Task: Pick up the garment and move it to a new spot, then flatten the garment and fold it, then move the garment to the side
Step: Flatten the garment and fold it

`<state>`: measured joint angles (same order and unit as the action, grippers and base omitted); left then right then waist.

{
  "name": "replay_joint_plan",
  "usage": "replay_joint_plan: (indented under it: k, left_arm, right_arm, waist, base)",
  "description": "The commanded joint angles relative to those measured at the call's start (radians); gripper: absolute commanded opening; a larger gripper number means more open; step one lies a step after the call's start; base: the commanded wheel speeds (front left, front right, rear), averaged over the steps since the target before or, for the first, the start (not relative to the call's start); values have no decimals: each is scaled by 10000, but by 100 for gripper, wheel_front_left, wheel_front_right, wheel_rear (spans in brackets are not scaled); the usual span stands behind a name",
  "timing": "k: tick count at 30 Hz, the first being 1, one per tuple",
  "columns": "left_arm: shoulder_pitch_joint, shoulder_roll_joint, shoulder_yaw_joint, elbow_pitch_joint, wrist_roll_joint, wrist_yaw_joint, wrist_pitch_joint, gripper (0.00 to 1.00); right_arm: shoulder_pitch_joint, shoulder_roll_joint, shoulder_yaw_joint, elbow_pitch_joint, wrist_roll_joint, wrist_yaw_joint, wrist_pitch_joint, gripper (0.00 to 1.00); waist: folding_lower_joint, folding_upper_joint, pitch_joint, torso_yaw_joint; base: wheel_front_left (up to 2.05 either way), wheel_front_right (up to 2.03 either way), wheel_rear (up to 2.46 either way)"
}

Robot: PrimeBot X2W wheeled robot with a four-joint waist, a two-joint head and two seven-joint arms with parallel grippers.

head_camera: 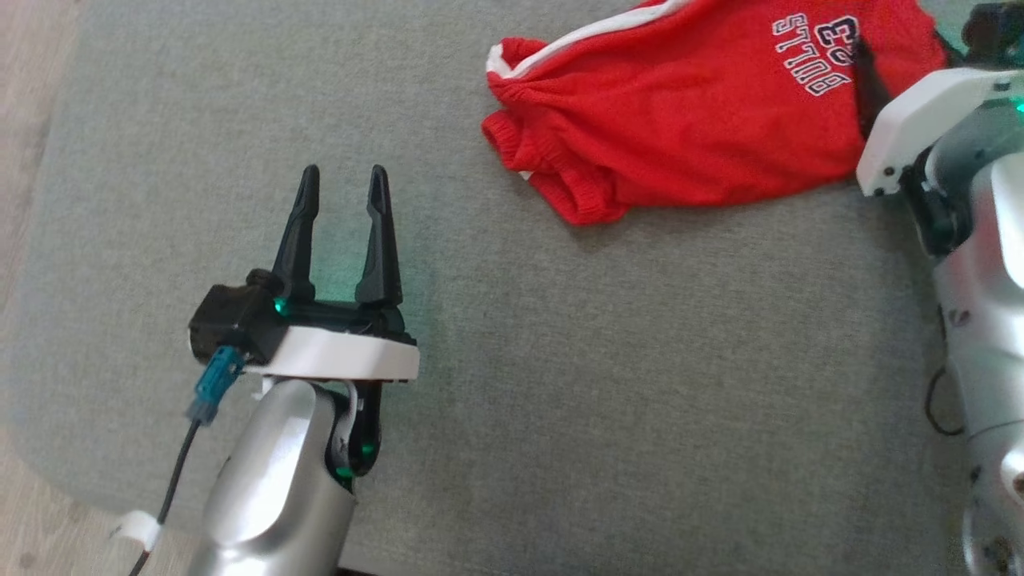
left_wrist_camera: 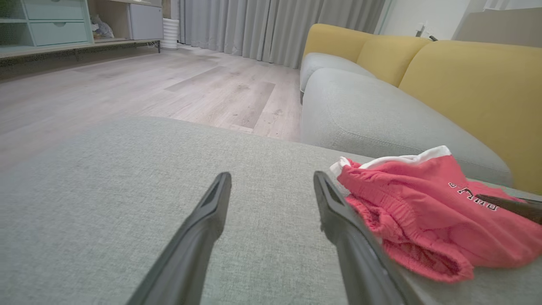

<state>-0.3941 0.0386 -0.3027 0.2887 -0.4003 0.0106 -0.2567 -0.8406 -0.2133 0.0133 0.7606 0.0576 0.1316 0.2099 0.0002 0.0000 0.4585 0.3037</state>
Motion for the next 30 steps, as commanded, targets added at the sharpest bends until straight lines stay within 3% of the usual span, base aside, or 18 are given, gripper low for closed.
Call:
replay_joint_plan:
  k: [1,9,18,19,20,30]
  left_arm:
    - [-232,118,194,-310,-73,109,-51,100]
    - [-213,117,198,-325,-124,225,-51,100]
    - [-182,117,187,-244,-73,208,-51,100]
    - [-178,117,179,-238,-75,209,-51,100]
    - [-173,117,175,-231,-75,211,-51,100]
    - [17,116,365,-100,87,192,-51,100]
  right_arm:
    - [-245,-55,314,-60,100,-9,130,100]
    - [-595,-455,716,1111,212,-9,98,100]
    - [-762,-322,790,1951,152,-9,-183,100]
    - [-770,-280,865,2034,213,-9,-155,42]
    - [-780,-247,959,2099,285,-9,-141,0]
    - [-562,-372,1191,2144,1211,-9,-980,0]
  waist:
    - [-2,0,104,121]
    - [-2,0,120,134]
    - [-2,0,-35,-79]
    - [-2,0,-57,-95]
    - [-2,0,-80,-113]
    - [-2,0,-603,-401]
  base:
    - [0,0,0]
    - [0,0,0]
    - [0,0,0]
    - [0,0,0]
    - [0,0,0]
    - [0,0,0]
